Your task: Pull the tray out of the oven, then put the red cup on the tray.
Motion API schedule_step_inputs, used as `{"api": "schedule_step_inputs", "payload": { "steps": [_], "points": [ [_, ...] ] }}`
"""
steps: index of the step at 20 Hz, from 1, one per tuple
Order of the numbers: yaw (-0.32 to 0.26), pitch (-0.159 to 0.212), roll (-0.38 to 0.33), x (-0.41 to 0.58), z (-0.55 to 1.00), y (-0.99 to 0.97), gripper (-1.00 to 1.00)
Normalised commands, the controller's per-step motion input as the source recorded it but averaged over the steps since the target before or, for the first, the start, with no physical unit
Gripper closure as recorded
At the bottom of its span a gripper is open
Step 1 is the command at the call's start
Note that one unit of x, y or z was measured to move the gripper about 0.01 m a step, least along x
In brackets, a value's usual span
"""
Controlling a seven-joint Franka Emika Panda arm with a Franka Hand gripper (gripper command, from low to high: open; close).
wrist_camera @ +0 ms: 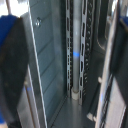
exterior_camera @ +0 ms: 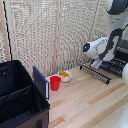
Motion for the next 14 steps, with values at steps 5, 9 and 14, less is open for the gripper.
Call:
{"api": "schedule_step_inputs", "payload": {
  "steps": [5,9,14],
  "points": [
    [-0.047,0.000,0.156,-0.007,0.10,0.06,1.00],
    [-0.081,0.000,0.207,0.015,0.18,0.30,1.00],
    [-0.183,0.000,0.131,0.019,0.01,0.55,1.00]
  ]
}}
